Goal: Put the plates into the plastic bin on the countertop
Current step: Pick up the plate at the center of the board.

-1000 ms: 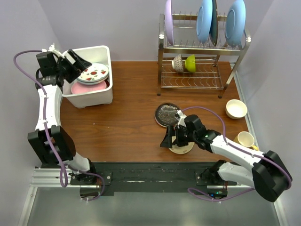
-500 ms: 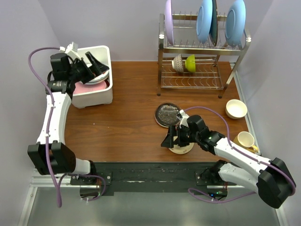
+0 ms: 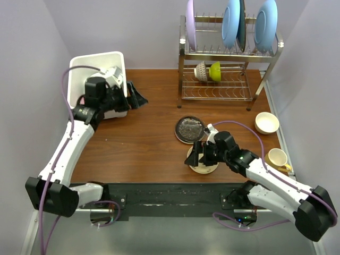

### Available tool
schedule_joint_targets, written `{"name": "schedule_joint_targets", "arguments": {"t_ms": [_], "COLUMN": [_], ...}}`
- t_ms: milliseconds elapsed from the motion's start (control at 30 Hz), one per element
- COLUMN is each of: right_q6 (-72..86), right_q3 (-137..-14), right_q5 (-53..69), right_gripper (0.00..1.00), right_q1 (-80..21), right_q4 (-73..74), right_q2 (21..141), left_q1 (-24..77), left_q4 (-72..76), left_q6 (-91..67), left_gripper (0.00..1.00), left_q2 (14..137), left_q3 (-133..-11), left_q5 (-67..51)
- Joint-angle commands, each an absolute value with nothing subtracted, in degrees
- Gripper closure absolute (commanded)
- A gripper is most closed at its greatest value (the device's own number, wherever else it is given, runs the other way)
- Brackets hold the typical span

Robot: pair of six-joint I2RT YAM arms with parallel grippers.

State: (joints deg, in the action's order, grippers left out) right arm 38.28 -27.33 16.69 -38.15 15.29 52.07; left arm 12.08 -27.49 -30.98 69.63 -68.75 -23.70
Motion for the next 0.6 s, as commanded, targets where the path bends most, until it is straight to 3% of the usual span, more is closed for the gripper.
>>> {"name": "schedule_joint_targets", "arguments": {"t_ms": [0,267,567], "right_q6": [40.0,41.0,41.7], "right_q3": [-30.8,-32.7,-31.2], "right_q5": [8.4,0.7,-2.5], "right_gripper": [0.01,0.01,0.01], "right_q1": [-38.1,-38.1,-37.3], "right_q4": [20.4,29.4,31.7], "right_q2": [48.3,49.8,48.3], "left_q1": [17.8,27.9,43.1], "left_q4": [-27.3,-21.3,-11.7], "left_q6": [-33.7,-40.3,-48.8], "left_gripper": [0.02,0.02,0.03], "left_q2": [65.6,63.5,71.7], "left_q3": [-62.5,-52.5,-49.2], "left_q5": [-20.0,-15.9,-10.0]}}
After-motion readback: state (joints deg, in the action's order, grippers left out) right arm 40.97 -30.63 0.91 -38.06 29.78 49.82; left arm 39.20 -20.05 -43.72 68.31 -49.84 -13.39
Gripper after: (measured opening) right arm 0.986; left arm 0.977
